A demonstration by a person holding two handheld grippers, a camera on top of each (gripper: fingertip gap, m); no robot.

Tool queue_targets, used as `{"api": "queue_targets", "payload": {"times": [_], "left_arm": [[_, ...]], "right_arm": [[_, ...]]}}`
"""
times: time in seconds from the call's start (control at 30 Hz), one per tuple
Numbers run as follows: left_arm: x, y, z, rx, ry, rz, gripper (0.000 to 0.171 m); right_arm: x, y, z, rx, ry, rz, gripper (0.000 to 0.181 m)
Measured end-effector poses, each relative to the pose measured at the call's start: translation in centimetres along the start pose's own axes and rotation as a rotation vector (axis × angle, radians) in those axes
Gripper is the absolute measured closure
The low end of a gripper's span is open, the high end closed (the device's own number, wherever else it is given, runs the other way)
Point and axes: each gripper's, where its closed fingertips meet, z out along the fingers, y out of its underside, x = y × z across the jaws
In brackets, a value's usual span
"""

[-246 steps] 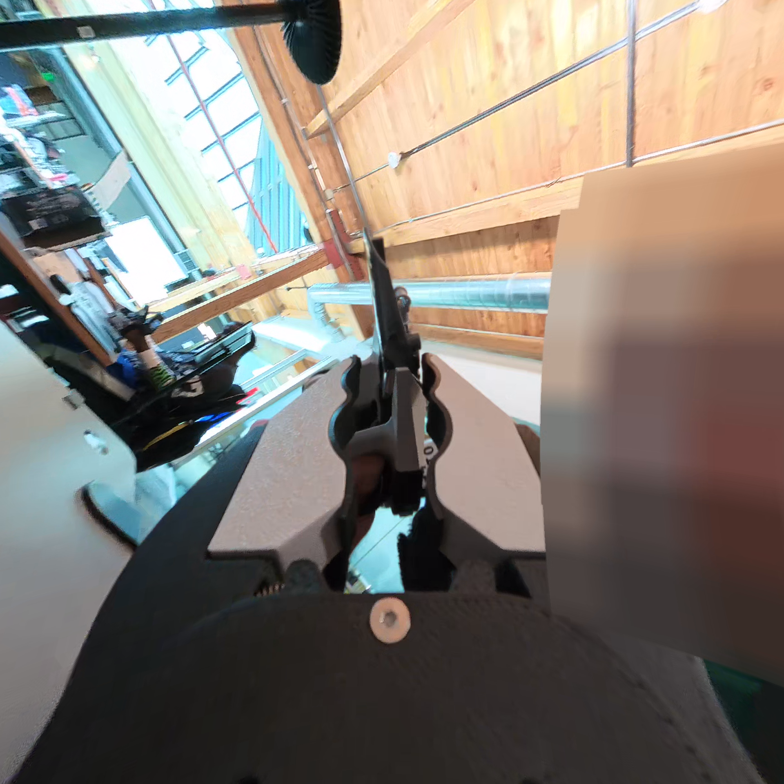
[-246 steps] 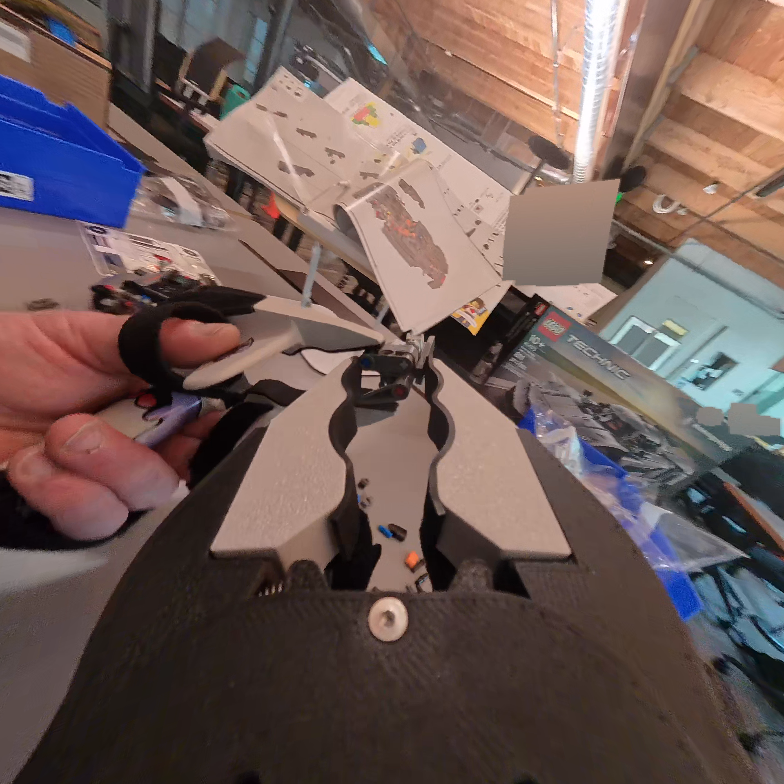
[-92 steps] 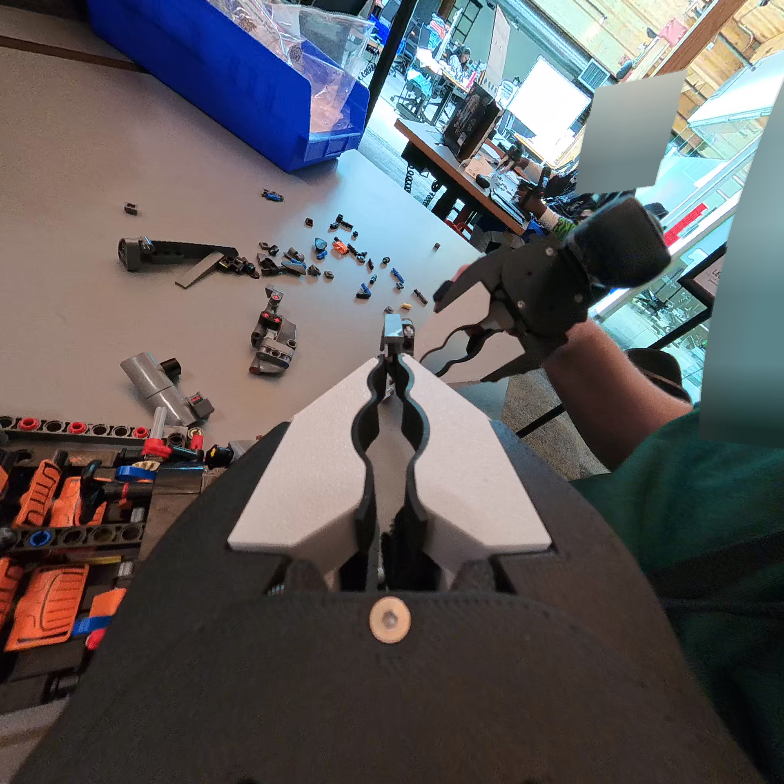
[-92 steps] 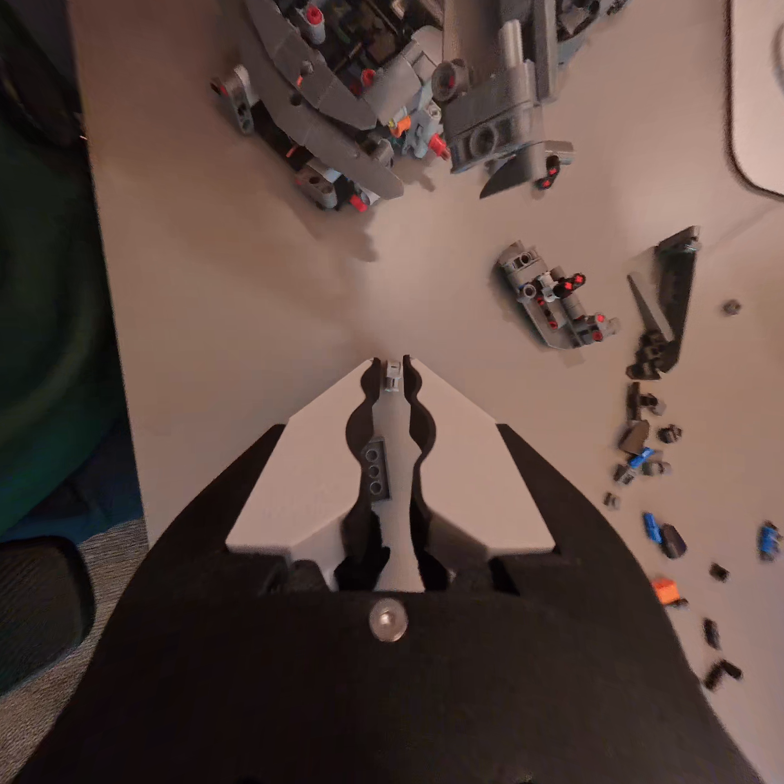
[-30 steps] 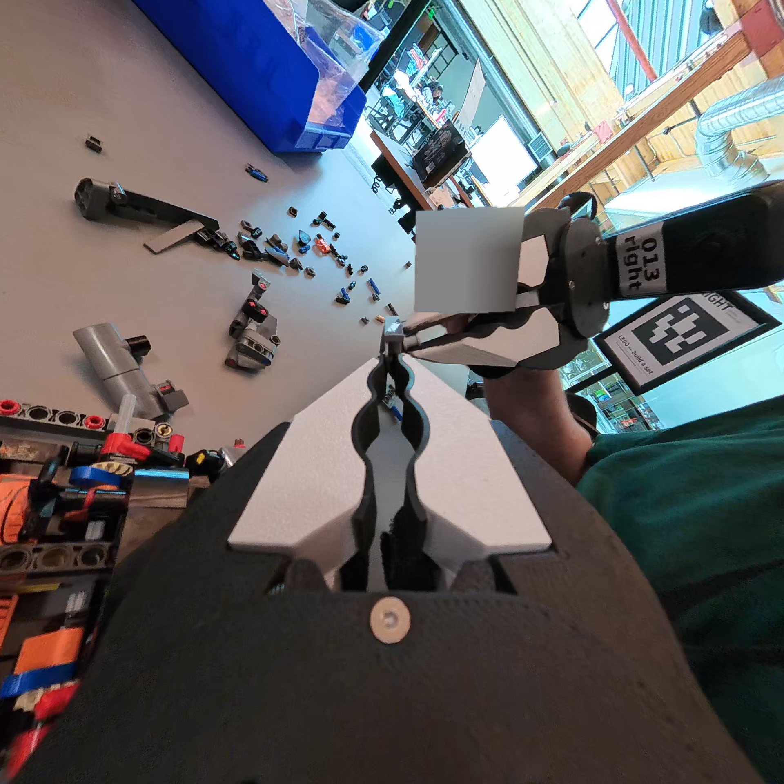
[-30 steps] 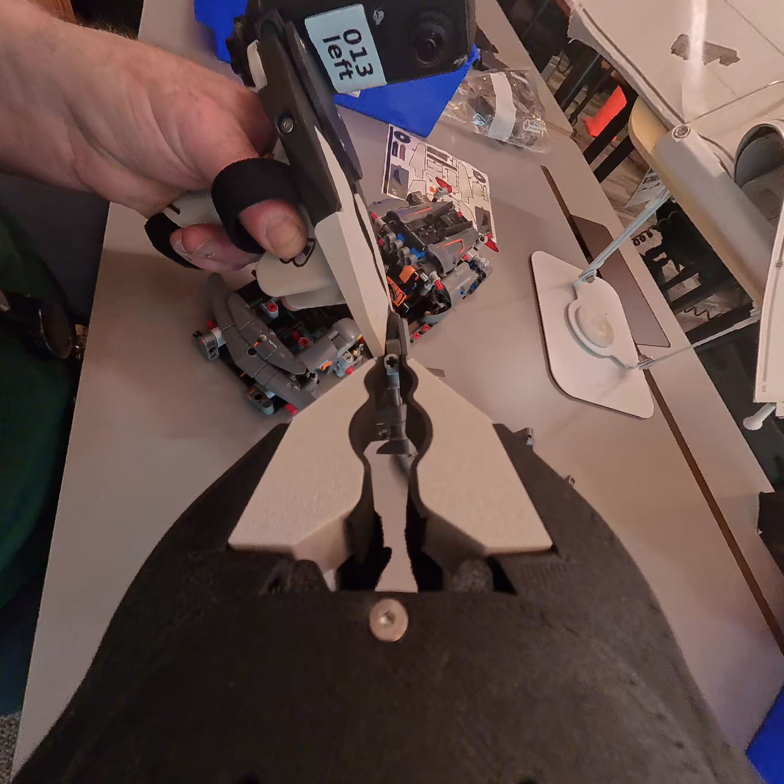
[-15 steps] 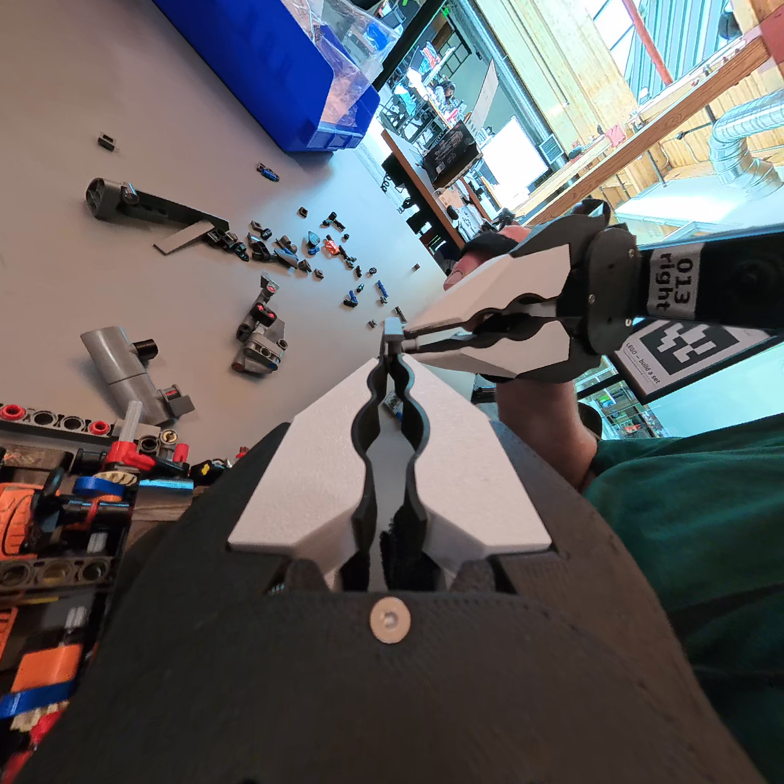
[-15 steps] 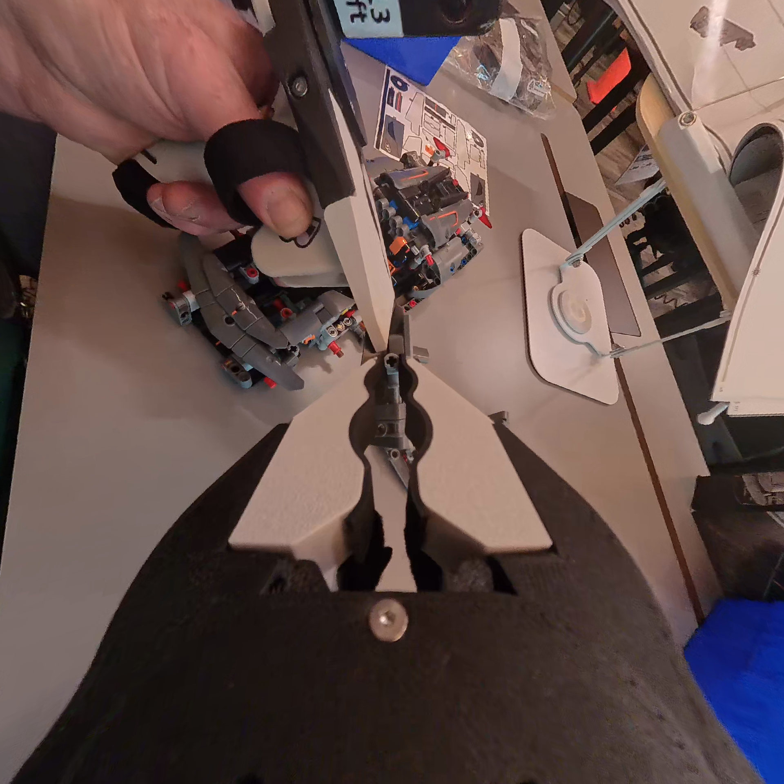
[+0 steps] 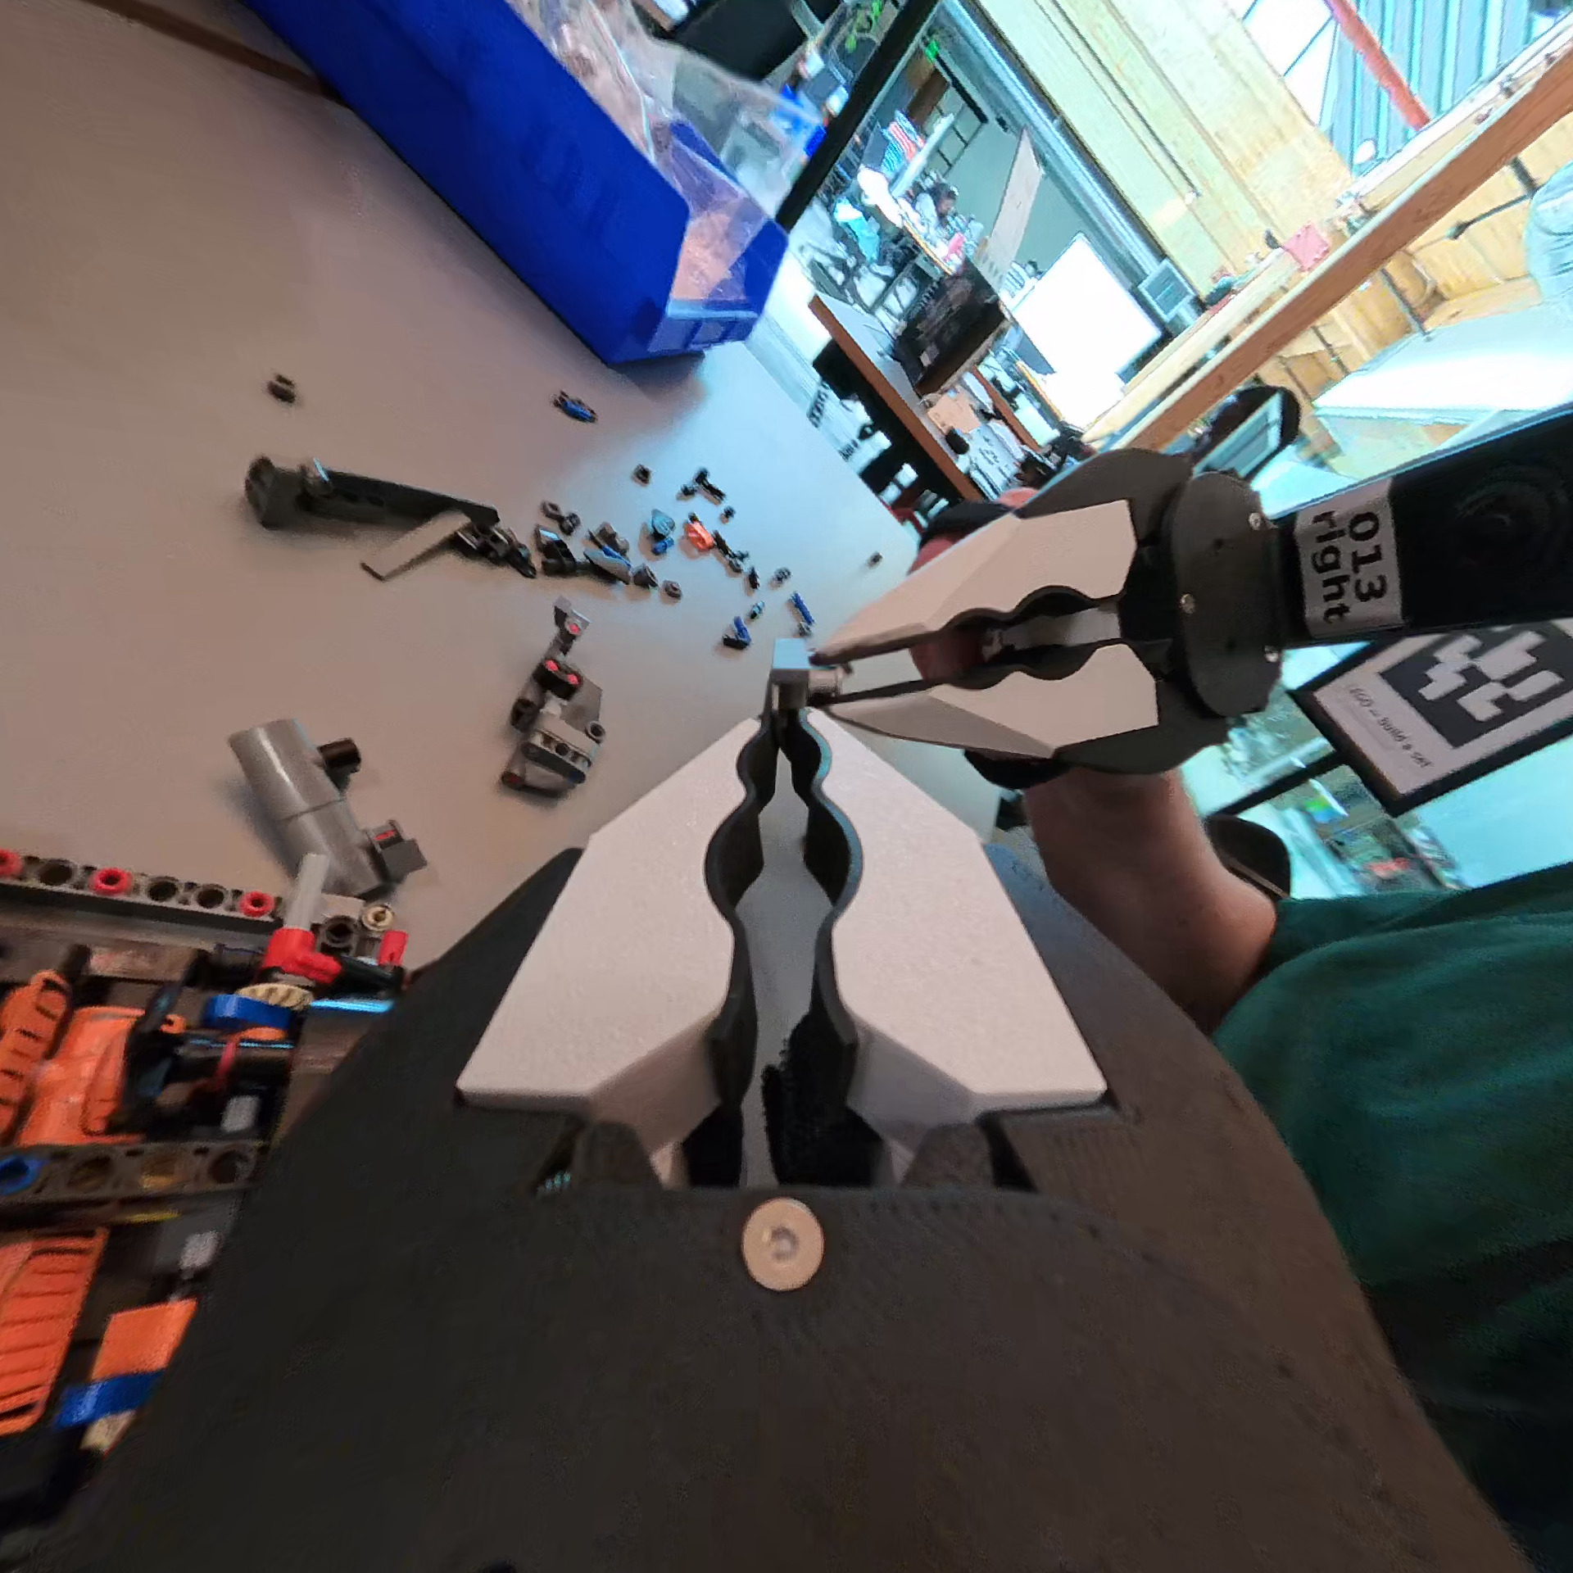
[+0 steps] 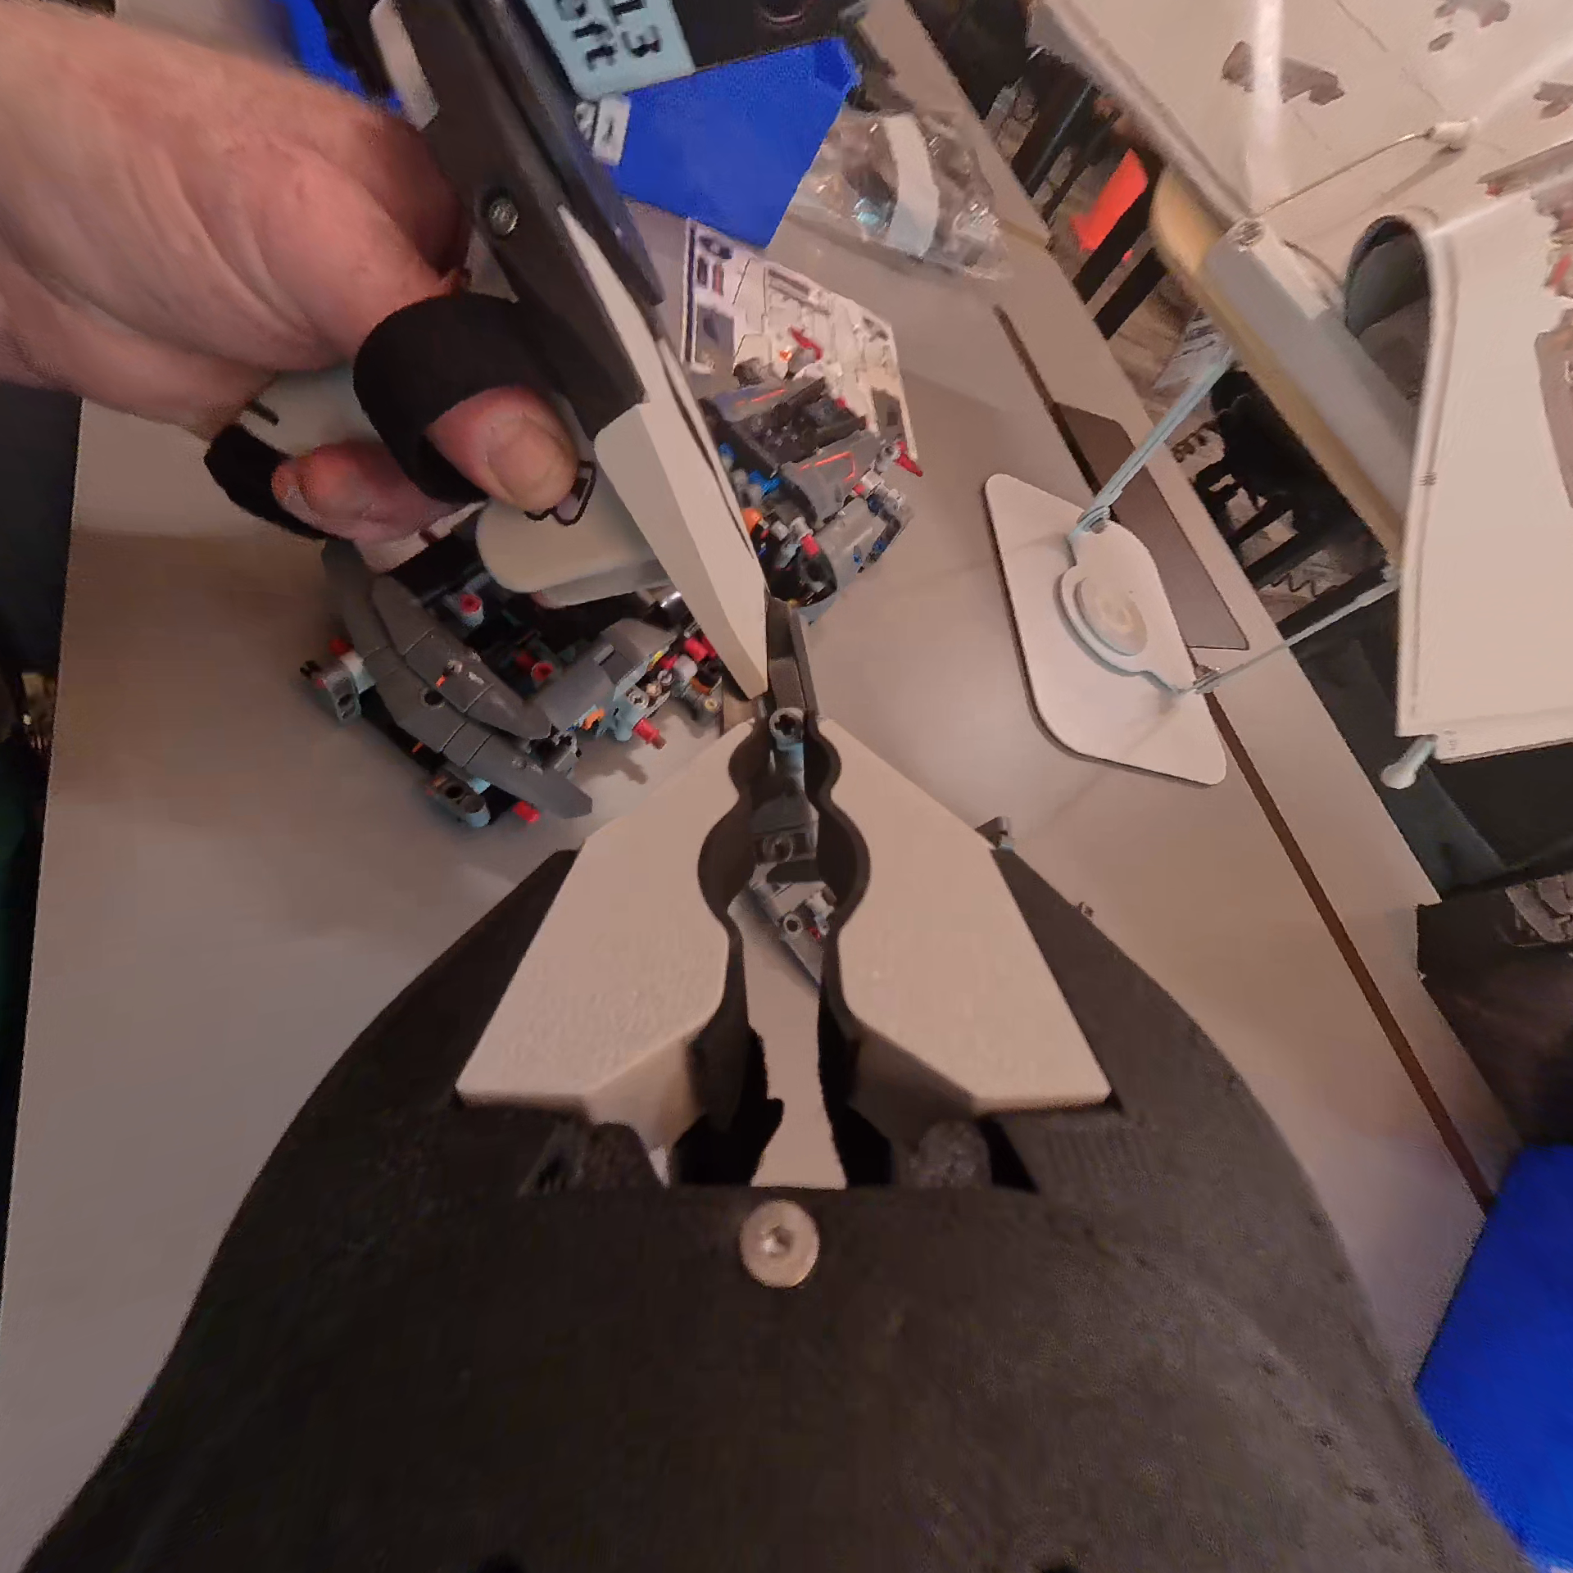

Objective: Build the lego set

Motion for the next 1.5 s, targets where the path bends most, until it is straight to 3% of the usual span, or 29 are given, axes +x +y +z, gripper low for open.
{"api": "queue_targets", "payload": {"times": [0.07,0.17,0.27,0.37,0.5,0.9,1.5], "left_arm": [[-0.4,-0.9,-0.4,0.038,-0.055,0.065,0.171],[-0.2,-1.9,-0.7,0.081,-0.134,0.204,0.171],[0.5,-2.8,-0.5,0.110,-0.211,0.359,0.171],[1.0,-3.4,-0.4,0.120,-0.269,0.484,0.171],[1.6,-3.5,-0.1,0.112,-0.340,0.626,0.171],[2.9,-3.4,0.1,0.117,-0.422,0.817,0.171],[3.5,-3.7,0.3,0.149,-0.427,0.861,0.171]], "right_arm": [[1.4,-0.7,-0.8,0.049,0.068,0.057,0.161],[3.0,-0.4,-1.8,0.052,0.139,0.242,0.160],[2.8,-0.4,-1.7,0.139,0.099,0.509,0.147],[3.1,-0.1,-1.5,0.209,0.113,0.645,0.141],[3.3,-1.0,-1.7,0.338,0.018,0.854,0.132],[2.7,-0.9,-1.4,0.423,-0.047,1.035,0.138],[2.9,-1.2,-1.9,0.435,-0.049,0.953,0.152]]}}
